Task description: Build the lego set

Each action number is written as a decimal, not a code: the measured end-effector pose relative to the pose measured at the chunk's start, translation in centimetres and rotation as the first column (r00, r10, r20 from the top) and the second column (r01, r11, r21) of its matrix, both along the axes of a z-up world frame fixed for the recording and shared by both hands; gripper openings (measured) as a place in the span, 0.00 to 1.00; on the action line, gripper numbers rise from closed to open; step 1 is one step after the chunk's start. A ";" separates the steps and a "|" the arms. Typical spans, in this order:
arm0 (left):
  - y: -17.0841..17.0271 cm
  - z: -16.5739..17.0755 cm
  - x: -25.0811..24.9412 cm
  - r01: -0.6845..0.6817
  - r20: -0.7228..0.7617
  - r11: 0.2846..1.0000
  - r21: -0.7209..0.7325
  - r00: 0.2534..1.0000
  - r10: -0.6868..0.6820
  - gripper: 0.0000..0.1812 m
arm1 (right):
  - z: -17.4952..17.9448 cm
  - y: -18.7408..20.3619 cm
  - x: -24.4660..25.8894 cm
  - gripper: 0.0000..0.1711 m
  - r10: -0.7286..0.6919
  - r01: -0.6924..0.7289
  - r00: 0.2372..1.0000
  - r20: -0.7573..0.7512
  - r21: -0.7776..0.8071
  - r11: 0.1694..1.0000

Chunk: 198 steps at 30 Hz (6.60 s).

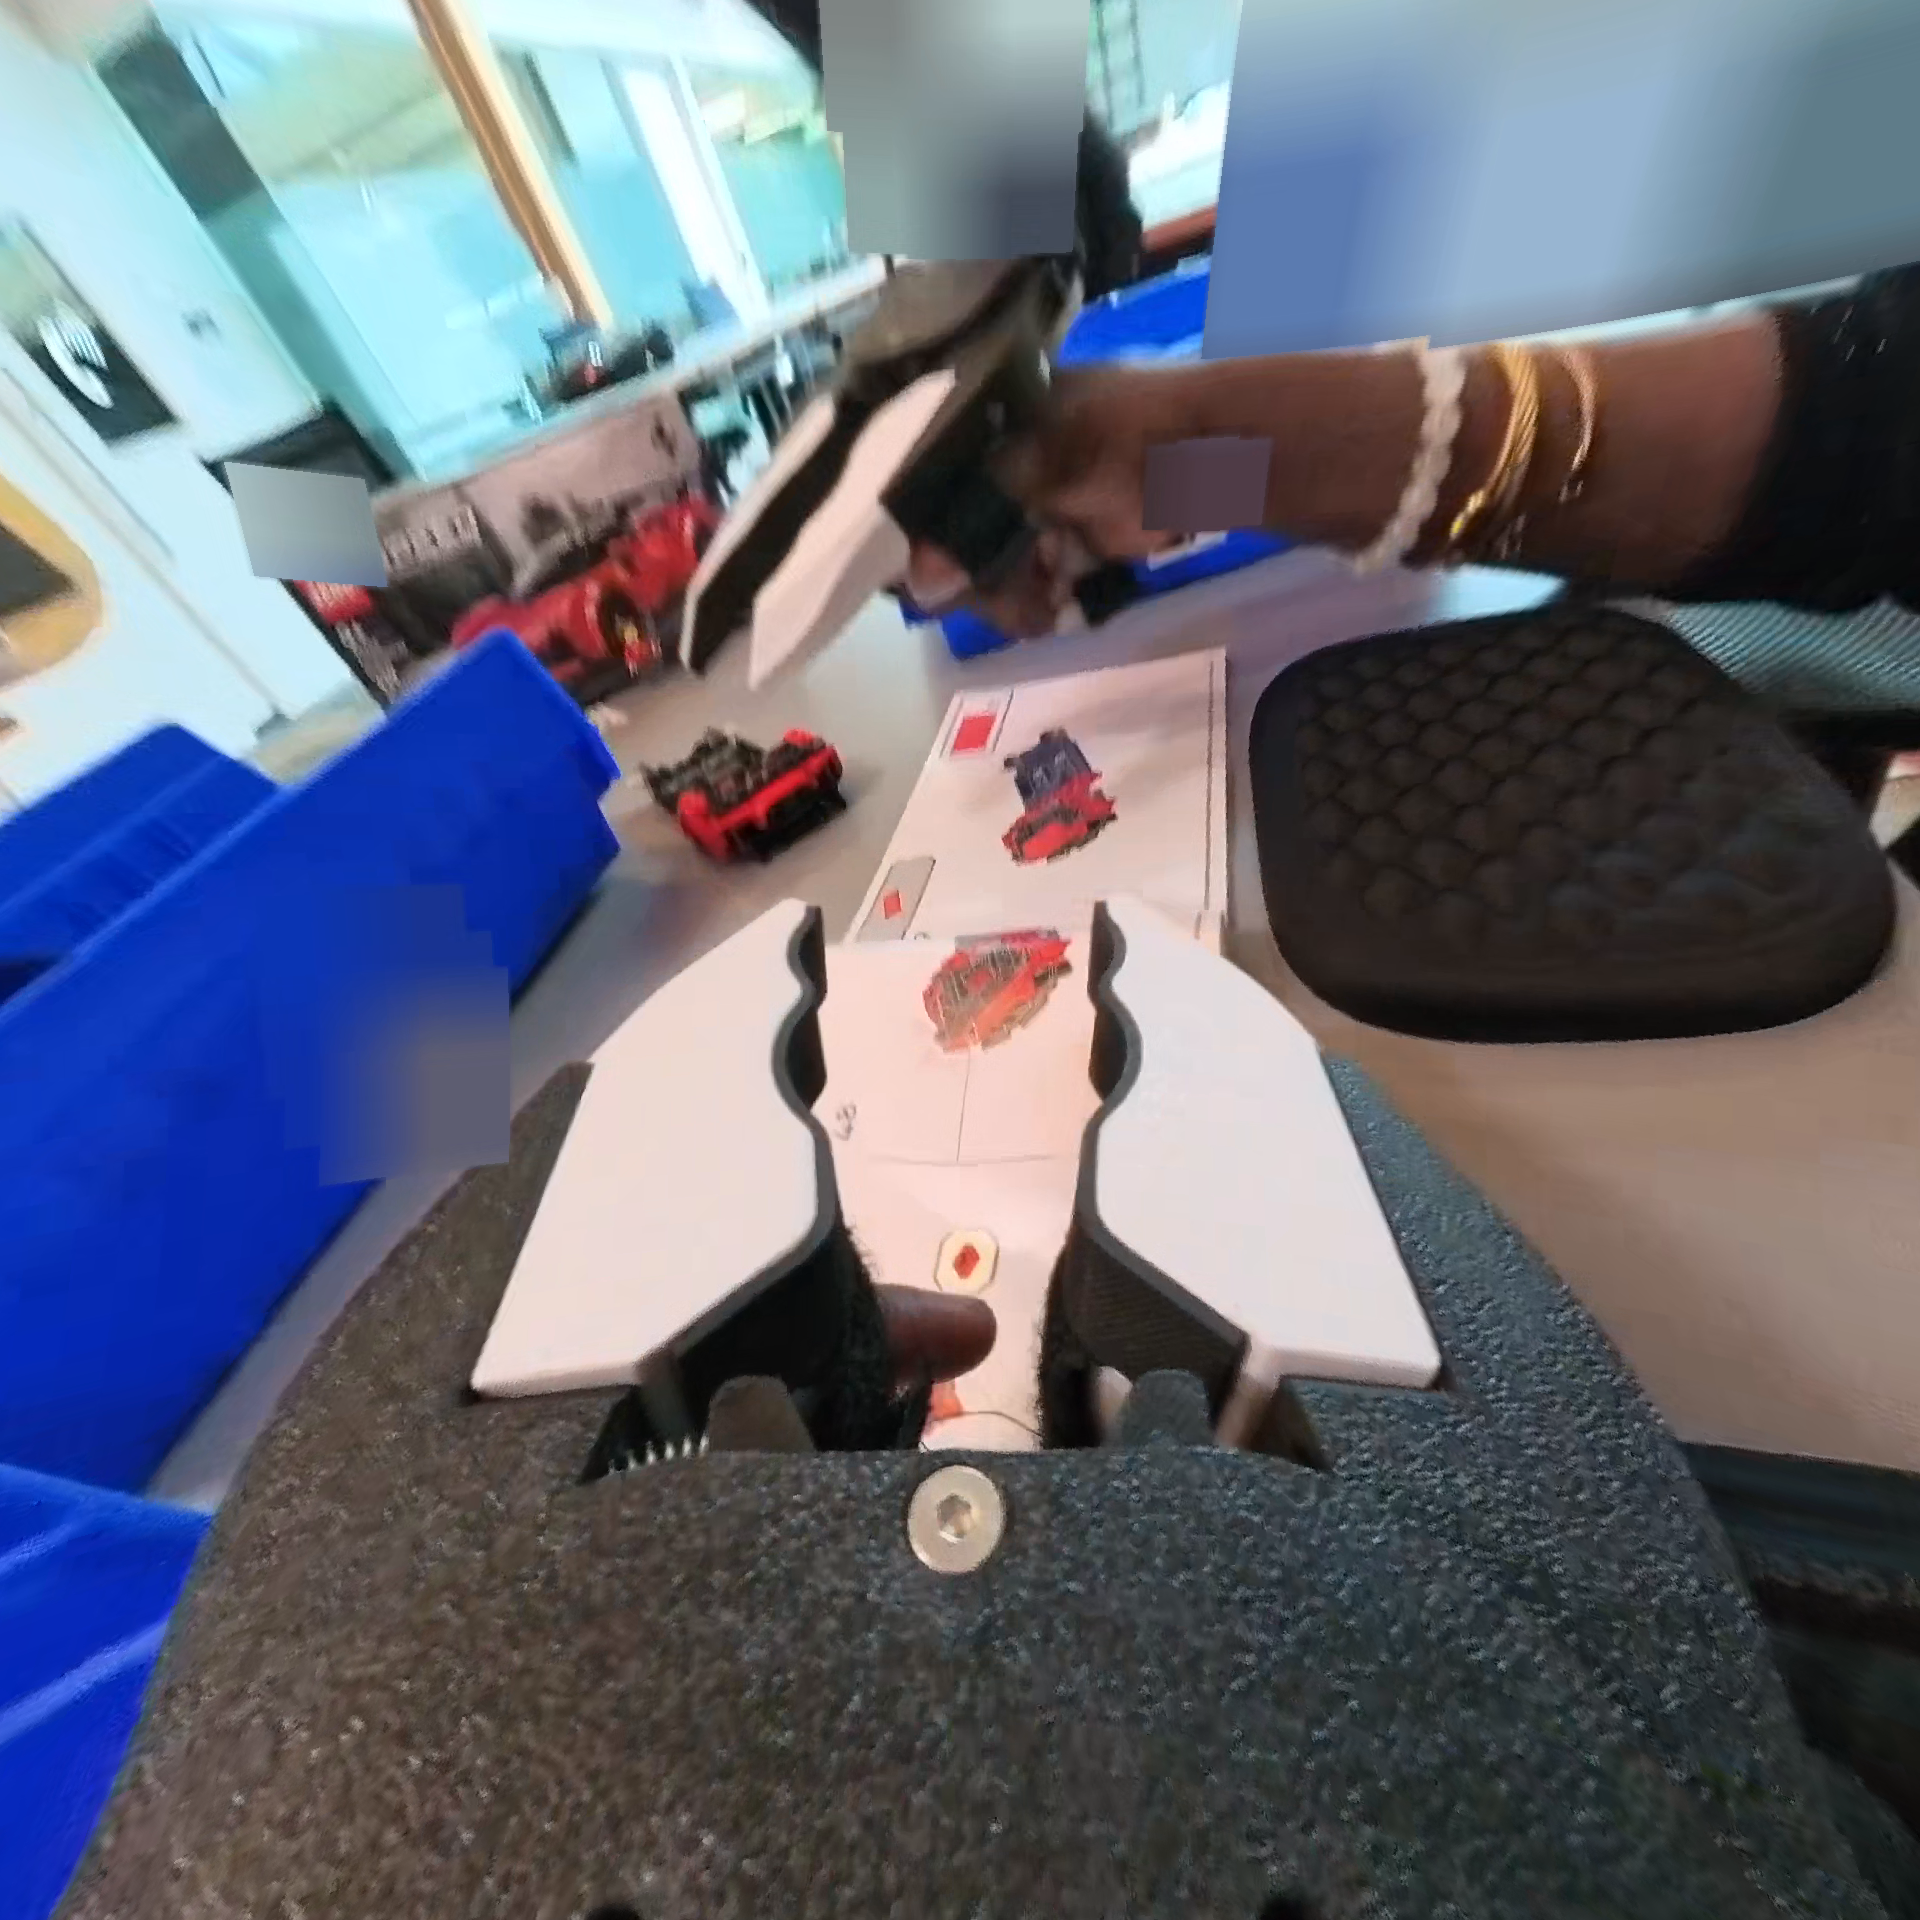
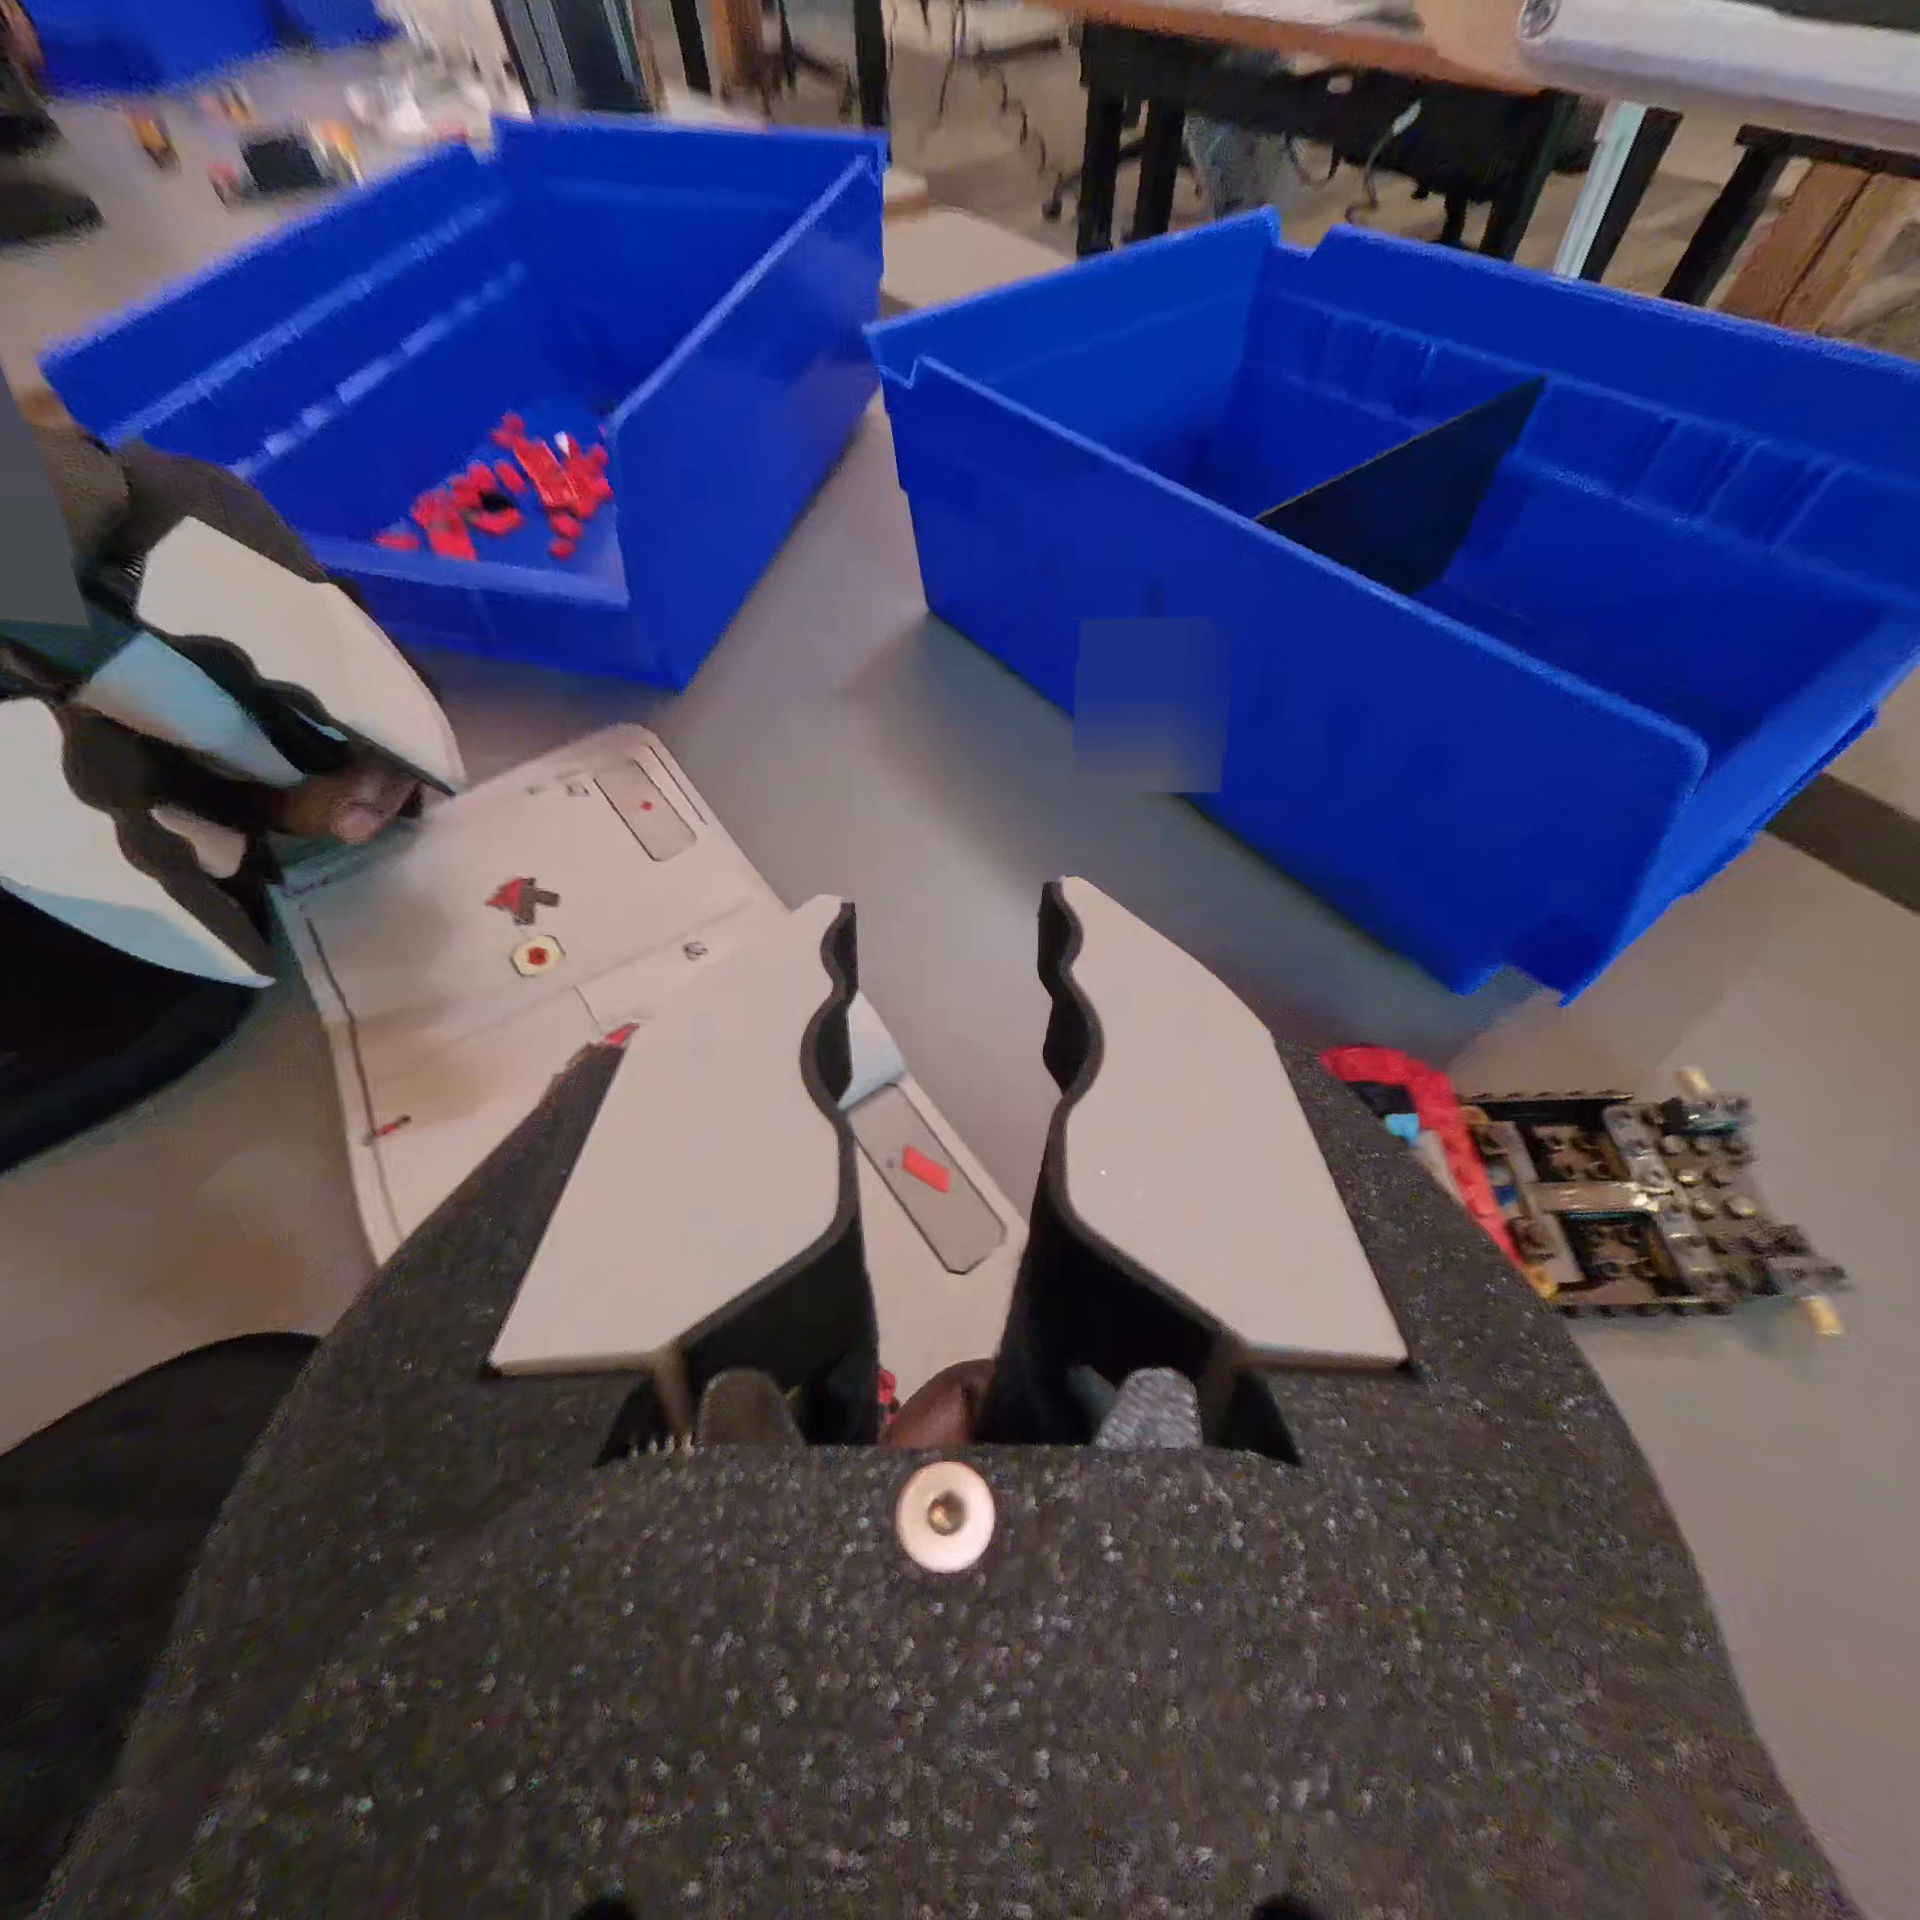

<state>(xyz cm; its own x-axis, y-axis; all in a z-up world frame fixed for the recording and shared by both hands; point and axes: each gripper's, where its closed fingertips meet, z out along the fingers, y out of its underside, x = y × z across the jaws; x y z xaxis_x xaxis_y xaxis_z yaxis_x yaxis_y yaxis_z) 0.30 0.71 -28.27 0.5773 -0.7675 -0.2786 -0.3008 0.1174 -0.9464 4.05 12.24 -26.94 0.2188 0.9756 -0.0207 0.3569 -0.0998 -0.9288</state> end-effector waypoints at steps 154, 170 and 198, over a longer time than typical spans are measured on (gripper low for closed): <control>13.6 -1.0 -2.3 -0.314 -0.646 0.831 0.460 0.524 0.555 0.17 | -6.3 13.4 -4.1 0.01 0.186 -0.373 0.464 0.866 0.001 0.928; 14.4 -0.8 -2.7 -0.320 -0.655 0.837 0.443 0.522 0.546 0.19 | 7.7 6.5 -5.2 0.00 0.569 -0.580 0.805 -0.167 -0.421 0.697; 15.1 3.9 -3.8 -0.384 -0.465 0.901 0.201 0.772 0.432 0.22 | -6.5 -9.5 8.9 0.09 0.424 -0.289 0.697 0.578 -0.315 0.904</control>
<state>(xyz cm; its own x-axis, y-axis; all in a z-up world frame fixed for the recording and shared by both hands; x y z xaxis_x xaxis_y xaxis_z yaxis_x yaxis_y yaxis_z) -3.50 15.84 -24.39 0.5994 -0.4486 -0.6629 -0.7564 -0.0464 -0.6525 12.92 2.70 -33.44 -0.1154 0.9737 -0.1966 0.8874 0.0122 -0.4609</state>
